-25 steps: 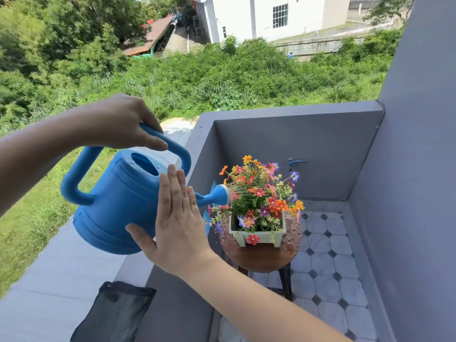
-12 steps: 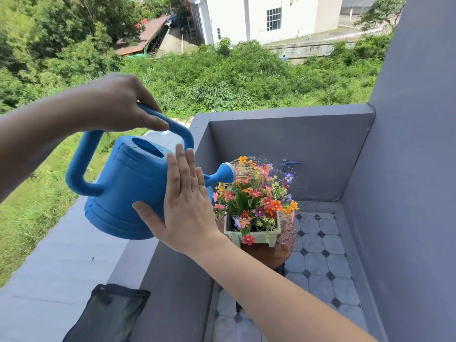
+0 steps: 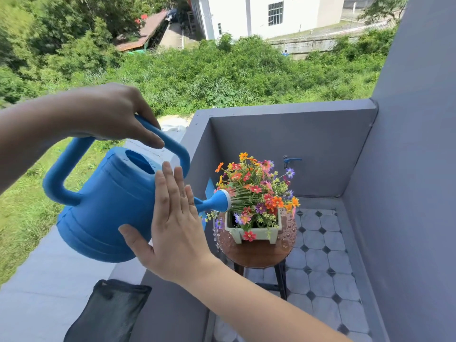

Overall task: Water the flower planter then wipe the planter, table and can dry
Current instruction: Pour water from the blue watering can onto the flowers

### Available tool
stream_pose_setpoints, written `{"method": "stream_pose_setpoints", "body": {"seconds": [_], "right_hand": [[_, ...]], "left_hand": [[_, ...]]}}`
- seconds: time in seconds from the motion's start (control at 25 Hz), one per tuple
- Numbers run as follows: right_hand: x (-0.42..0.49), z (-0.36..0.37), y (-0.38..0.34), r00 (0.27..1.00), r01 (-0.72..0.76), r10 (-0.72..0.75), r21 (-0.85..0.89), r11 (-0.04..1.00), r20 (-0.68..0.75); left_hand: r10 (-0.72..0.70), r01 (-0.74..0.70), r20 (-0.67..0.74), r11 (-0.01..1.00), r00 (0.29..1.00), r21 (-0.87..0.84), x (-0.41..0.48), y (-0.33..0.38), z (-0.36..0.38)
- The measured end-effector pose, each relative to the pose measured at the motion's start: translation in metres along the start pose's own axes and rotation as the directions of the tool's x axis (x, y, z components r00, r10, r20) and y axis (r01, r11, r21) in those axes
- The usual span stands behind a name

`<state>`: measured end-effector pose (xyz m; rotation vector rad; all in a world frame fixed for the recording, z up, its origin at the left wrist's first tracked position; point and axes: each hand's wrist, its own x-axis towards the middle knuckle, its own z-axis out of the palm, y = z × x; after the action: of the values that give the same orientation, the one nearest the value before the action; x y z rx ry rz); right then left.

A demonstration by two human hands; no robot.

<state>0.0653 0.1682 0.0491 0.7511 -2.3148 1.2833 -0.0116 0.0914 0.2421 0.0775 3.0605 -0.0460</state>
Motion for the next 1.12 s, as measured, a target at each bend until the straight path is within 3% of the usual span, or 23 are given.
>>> {"method": "stream_pose_setpoints", "body": {"seconds": [0.32,0.52,0.8,1.12], "right_hand": [[-0.005,-0.019,0.007,0.997,-0.026,0.022,-0.044,0.999,-0.076],[0.006,-0.021,0.010,0.998,-0.042,0.043,-0.033,0.999,0.039],[-0.009,-0.009,0.001,0.990,-0.039,0.037,0.013,0.999,0.138],[-0.012,-0.009,0.007,0.985,-0.078,0.083,-0.041,0.996,0.153]], "left_hand": [[0.038,-0.045,-0.061,0.992,0.997,-0.116,-0.006,0.014,0.004],[-0.011,-0.005,-0.141,0.994,0.990,-0.111,-0.009,0.000,0.010],[-0.024,0.012,-0.111,0.994,0.993,-0.105,-0.013,-0.014,0.020],[-0.045,-0.021,-0.134,0.891,0.990,-0.454,-0.020,-0.028,0.046]]}}
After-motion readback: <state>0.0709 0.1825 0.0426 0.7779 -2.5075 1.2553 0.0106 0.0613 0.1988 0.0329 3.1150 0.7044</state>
